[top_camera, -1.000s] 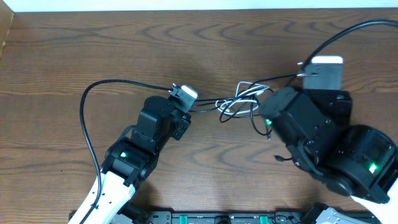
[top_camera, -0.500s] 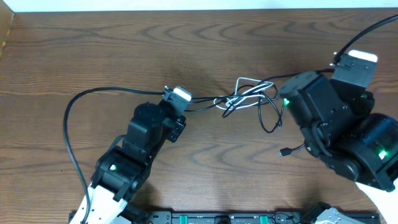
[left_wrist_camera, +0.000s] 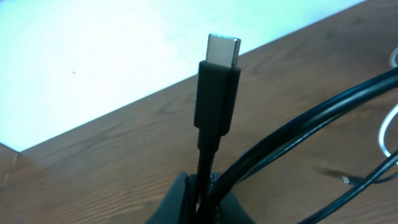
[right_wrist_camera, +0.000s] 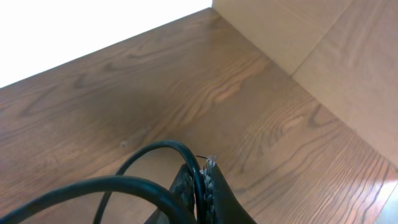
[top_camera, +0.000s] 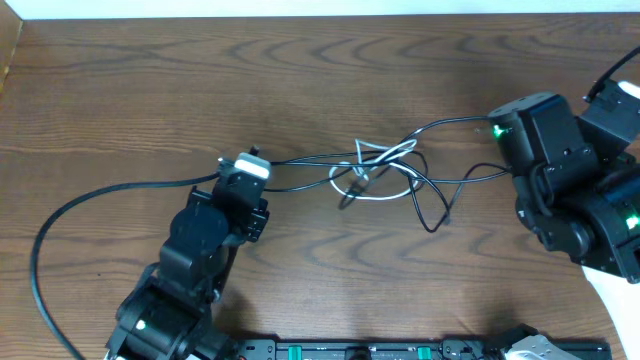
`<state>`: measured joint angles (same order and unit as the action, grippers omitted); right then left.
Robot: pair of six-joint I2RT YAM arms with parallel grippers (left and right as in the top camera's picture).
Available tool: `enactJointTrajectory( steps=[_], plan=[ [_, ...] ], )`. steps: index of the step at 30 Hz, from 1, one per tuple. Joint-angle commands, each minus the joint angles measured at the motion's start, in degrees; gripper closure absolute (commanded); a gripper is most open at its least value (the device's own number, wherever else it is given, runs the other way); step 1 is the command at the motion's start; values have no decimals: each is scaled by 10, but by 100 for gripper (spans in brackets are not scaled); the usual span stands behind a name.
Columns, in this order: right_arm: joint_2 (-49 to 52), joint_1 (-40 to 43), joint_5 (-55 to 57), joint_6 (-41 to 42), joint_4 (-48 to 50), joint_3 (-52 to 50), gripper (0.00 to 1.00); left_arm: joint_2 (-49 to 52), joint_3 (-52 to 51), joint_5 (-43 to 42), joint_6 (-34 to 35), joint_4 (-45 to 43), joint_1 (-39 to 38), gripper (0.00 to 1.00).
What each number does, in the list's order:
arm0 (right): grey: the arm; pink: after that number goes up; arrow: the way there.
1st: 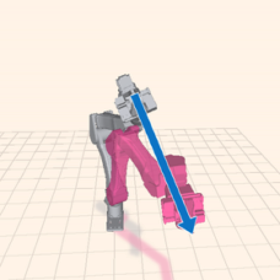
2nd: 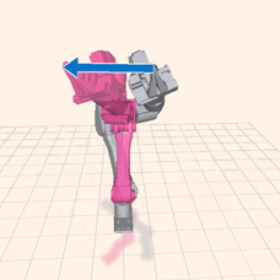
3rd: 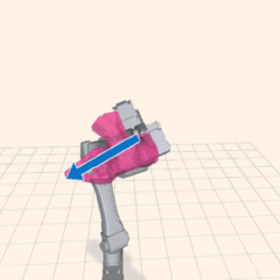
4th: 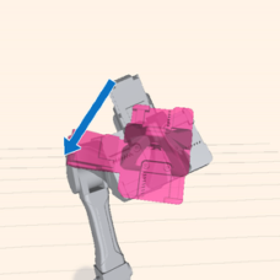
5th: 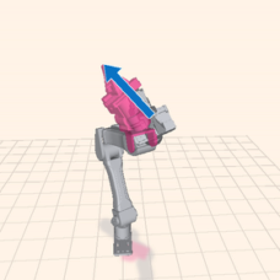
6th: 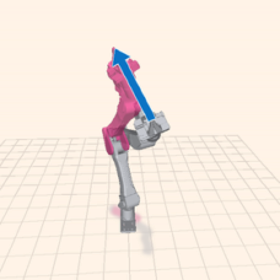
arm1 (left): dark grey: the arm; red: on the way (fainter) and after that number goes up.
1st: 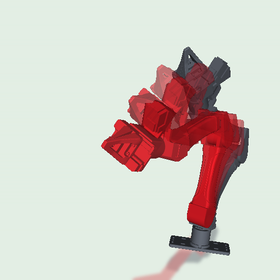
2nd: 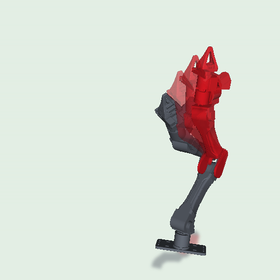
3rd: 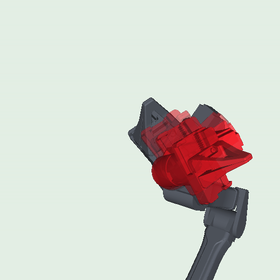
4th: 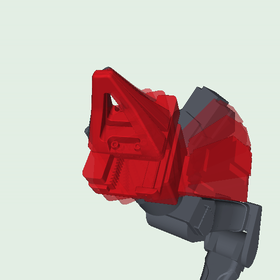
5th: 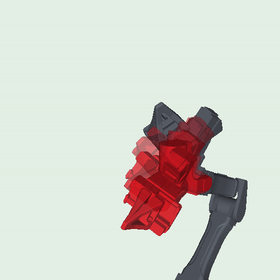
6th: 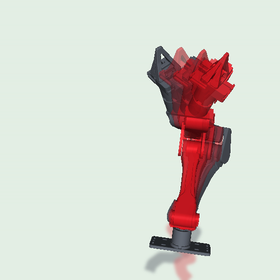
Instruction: Untangle cables
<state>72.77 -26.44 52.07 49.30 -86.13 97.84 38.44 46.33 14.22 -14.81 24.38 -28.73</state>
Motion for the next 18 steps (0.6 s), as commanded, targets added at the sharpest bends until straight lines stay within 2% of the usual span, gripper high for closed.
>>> enactJointTrajectory(
  steps=[1, 5, 9, 12, 15, 18],
  plan=[
    [1, 25, 28, 19, -2, -2, 98, -17, 8, 50, 7, 5, 4, 93],
    [7, 27, -4, 19, 12, -2, 99, -18, 8, 49, 8, 5, 4, 93],
    [21, 27, -116, -11, 59, -2, 99, -17, 8, 49, 21, 5, 4, 93],
    [40, 27, -214, -78, 114, -2, 99, -17, 8, 49, 20, 6, 4, 93],
    [66, 27, -333, -202, 170, -2, 98, -17, 8, 49, 20, 11, 4, 93],
    [96, 27, -424, -312, 186, -2, 95, -17, 8, 49, 20, 15, 4, 93]
  ],
)
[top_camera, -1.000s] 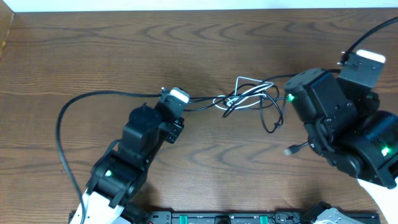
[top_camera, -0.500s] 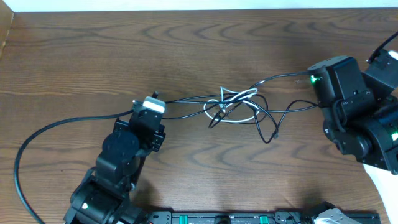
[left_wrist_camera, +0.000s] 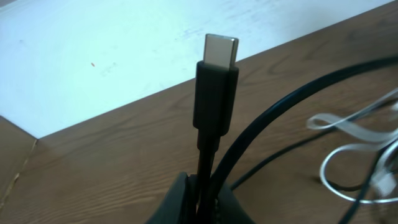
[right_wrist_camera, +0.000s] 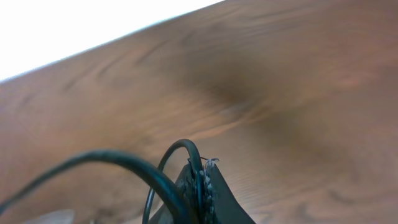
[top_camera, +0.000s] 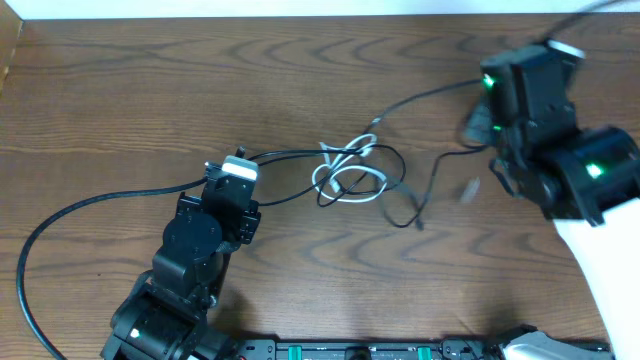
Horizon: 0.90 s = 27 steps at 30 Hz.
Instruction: Untangle cables
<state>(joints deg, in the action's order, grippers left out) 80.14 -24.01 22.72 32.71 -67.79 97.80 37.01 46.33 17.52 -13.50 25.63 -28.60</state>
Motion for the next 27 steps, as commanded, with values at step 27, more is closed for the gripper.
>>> enactJointTrajectory(
  steps=[27],
  plan=[
    [87, 33, -133, -254, -25, -1, 74, -3, 8, 11, 7, 5, 3, 93]
  ],
)
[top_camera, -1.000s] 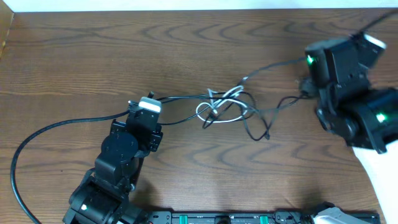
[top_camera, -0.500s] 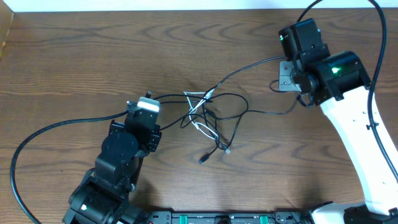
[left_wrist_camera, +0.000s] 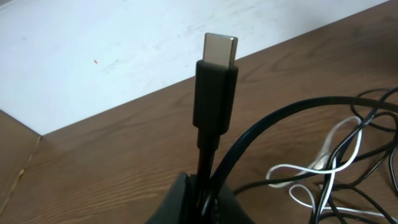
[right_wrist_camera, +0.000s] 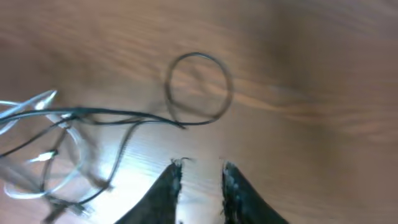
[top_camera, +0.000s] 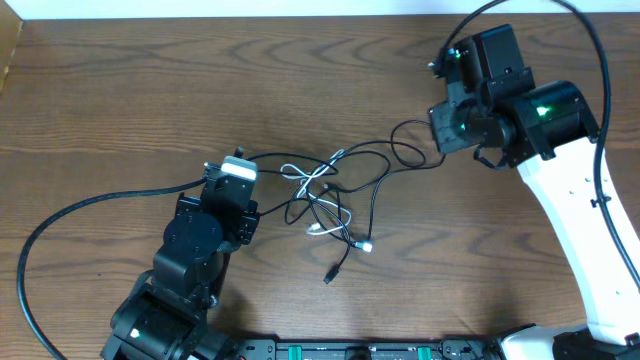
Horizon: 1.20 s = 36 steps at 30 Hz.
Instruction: Untangle cables
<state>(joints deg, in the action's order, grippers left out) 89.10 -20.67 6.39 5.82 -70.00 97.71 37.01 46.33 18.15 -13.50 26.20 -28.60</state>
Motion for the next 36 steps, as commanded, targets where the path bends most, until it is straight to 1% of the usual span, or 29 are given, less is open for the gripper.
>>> enactJointTrajectory(
  steps=[1, 2, 3, 4, 5, 7, 8, 9, 10, 11, 12, 13, 14, 17, 20, 21, 23, 25, 26, 27, 28, 31, 34, 36],
  plan=[
    [-2, 0, -26, -21, -3, 0, 69, -3, 8, 3, 7, -1, 3, 93],
    [-2, 0, -94, -64, -5, 0, 63, -3, 8, 0, 7, -1, 3, 93],
    [-2, 0, -173, -117, -12, 0, 55, -3, 8, -10, 7, -1, 3, 93],
    [-2, -1, -224, -154, -17, 0, 48, -3, 8, -21, 7, -1, 3, 92],
    [-1, -1, -275, -192, -26, 0, 44, -3, 8, -32, 7, -1, 3, 93],
    [1, -3, -329, -232, -37, 0, 37, -3, 8, -60, 6, -1, 3, 93],
    [2, -5, -329, -231, -37, 0, 35, -3, 8, -80, 7, -1, 3, 92],
    [5, -8, -327, -230, -37, 0, 33, -3, 8, -99, 7, -1, 3, 87],
    [7, -9, -327, -230, -37, -1, 32, -3, 8, -123, 7, -1, 3, 73],
    [10, -12, -324, -229, -37, -1, 31, -2, 8, -147, 7, -1, 3, 51],
    [14, -14, -324, -228, -38, -1, 30, -2, 8, -171, 7, -1, 3, 20],
    [16, -16, -324, -228, -39, -1, 30, 0, 8, -193, 7, -1, 3, 4],
    [18, -19, -322, -226, -40, -1, 29, 1, 8, -215, 7, -1, 3, 1],
    [24, -27, -320, -226, -43, -1, 28, 7, 8, -274, 7, -1, 3, 0],
    [26, -36, -311, -226, -45, -1, 27, 15, 8, -288, 4, 4, 3, 1],
    [26, -40, -304, -226, -46, -1, 26, 18, 8, -280, 1, 8, 3, 1],
    [26, -47, -256, -197, -43, -1, 24, 29, 8, -218, 1, 21, 3, 2],
    [26, -53, -199, -153, -40, -1, 24, 43, 8, -143, 1, 35, 3, 6],
    [27, -55, -179, -137, -39, -1, 24, 51, 8, -109, 5, 39, 3, 11],
    [28, -58, -167, -126, -38, -1, 24, 59, 8, -84, 11, 42, 3, 12],
    [28, -60, -164, -117, -36, -1, 24, 67, 8, -70, 17, 43, 3, 12],
    [28, -69, -167, -89, -21, -7, 23, 84, 8, -67, 18, 42, 3, 12],
    [28, -85, -169, -86, 5, -29, 22, 90, 8, -64, 17, 39, 3, 12],
    [28, -97, -168, -86, 31, -56, 20, 88, 8, -46, 17, 31, 3, 12]
  ],
)
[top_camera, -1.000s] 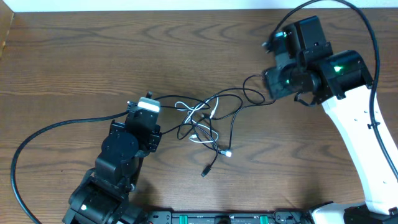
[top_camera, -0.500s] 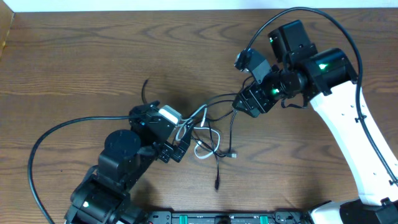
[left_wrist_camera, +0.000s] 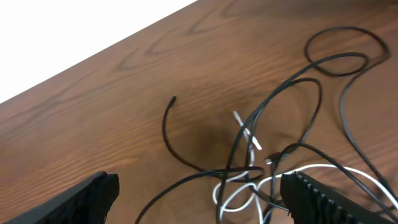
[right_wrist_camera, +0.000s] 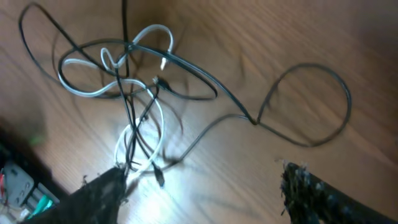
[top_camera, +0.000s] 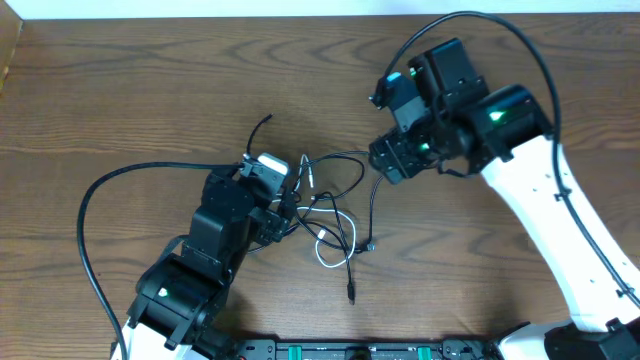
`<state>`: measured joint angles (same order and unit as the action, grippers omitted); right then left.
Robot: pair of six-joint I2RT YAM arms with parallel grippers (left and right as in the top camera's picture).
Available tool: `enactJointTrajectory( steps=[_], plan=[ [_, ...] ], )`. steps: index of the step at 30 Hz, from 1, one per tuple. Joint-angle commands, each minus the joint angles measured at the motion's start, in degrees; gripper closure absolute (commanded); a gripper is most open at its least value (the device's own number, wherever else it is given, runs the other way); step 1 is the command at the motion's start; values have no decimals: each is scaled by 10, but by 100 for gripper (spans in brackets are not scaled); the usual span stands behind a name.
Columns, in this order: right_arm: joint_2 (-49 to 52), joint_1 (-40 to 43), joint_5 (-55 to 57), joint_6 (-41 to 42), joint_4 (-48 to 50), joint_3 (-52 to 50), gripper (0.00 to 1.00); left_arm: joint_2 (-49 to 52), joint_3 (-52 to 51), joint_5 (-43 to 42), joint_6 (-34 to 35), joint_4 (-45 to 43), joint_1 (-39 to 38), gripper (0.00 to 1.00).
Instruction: Untangle cables
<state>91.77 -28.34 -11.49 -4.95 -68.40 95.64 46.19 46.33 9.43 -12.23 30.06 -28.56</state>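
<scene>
A loose tangle of cables (top_camera: 330, 215) lies mid-table: a white cable (right_wrist_camera: 106, 81), thin black cables with a round loop (right_wrist_camera: 305, 106), and a thicker black cable (top_camera: 100, 200) arcing off to the left. One black cable end (left_wrist_camera: 174, 98) lies free on the wood. My left gripper (top_camera: 285, 200) is wide open at the tangle's left edge, with strands lying between its fingers (left_wrist_camera: 93, 193) but not gripped. My right gripper (top_camera: 385, 160) hangs wide open above the tangle's upper right, its fingers (right_wrist_camera: 311, 193) holding nothing.
The brown wooden table (top_camera: 120, 80) carries only the cables. A black connector (top_camera: 351, 295) trails toward the front edge, where a black rail with green marks (top_camera: 350, 350) runs. The white right arm (top_camera: 580, 250) stretches along the right side.
My left gripper was shut on a black USB-C cable end; now it is wide open, lower, at the tangle, with the cable let go. My right gripper opened wider and moved left toward the tangle.
Both grippers were shut on black cables with the tangle stretched between them. Then the right gripper was farther back, still shut. Then it stood slightly open with the cable dropped and the tangle slack. Now both are wide open beside the loose heap.
</scene>
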Motion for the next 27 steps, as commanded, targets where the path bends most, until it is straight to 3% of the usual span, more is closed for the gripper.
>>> enactJointTrajectory(
  steps=[1, 5, 10, 13, 23, 27],
  plan=[
    [2, -26, 11, 21, 31, -52, 20, -5, 8, 57, 5, -14, 2, 12],
    [2, -39, 30, 28, 109, -123, 19, -16, 8, 122, 5, -36, 2, 12],
    [2, -40, 33, 27, 210, -203, 12, -30, 8, 131, 6, -35, 2, 12],
    [2, -42, 4, 27, 246, -241, 13, -31, 8, 131, 6, -35, 2, 12],
    [2, -107, -19, 26, 256, -268, 17, -31, 8, 131, 5, -31, 2, 12],
    [2, -132, 71, 41, 270, -268, 20, -31, 8, 131, 6, -25, 2, 11]
  ],
)
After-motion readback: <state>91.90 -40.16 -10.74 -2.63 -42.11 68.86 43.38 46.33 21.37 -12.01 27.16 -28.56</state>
